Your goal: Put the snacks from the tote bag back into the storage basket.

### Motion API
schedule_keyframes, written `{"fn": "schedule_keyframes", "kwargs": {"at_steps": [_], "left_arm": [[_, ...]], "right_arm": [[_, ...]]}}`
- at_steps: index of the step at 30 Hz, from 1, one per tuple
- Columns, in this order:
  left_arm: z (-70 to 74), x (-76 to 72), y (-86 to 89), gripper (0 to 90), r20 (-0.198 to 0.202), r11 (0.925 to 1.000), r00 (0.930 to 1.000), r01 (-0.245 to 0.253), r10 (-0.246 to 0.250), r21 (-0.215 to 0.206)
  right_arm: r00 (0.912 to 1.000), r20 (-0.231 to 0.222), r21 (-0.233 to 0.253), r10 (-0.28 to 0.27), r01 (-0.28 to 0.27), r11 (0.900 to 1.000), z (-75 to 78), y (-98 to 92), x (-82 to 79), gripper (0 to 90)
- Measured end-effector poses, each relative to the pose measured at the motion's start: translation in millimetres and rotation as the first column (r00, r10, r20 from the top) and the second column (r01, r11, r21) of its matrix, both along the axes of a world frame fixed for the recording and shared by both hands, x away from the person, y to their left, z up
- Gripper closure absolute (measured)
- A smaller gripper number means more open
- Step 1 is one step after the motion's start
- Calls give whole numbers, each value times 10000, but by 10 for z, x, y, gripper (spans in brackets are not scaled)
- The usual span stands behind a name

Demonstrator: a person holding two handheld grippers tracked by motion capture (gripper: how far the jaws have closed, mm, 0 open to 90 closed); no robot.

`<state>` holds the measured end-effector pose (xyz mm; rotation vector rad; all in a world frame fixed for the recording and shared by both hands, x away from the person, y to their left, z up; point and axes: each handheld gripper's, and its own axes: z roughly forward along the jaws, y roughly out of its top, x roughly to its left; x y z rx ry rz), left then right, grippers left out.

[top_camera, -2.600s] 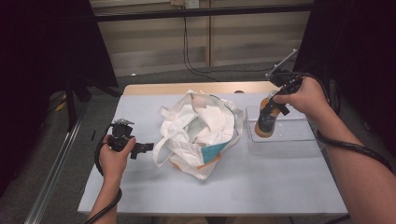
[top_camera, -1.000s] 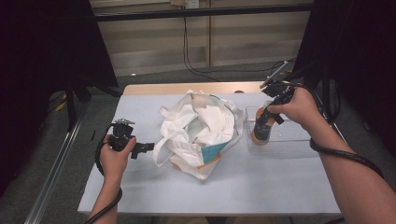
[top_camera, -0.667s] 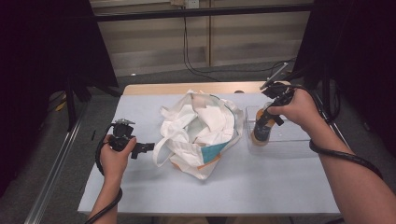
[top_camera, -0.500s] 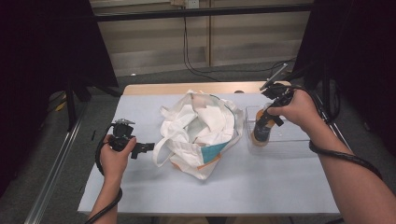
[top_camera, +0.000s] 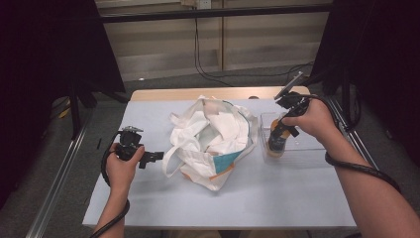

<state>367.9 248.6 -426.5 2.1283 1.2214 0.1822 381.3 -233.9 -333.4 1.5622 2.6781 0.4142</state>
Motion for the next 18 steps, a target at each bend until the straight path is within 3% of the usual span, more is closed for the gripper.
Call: {"fn": "schedule_keyframes", "kwargs": {"at_steps": [18], "left_arm": [[-4,-1,-4,48,-21,10000,10000,-20,20,-4]], "right_arm": [[9999,-1,-171,116,-116,9998,-136,41,-9,301]]}}
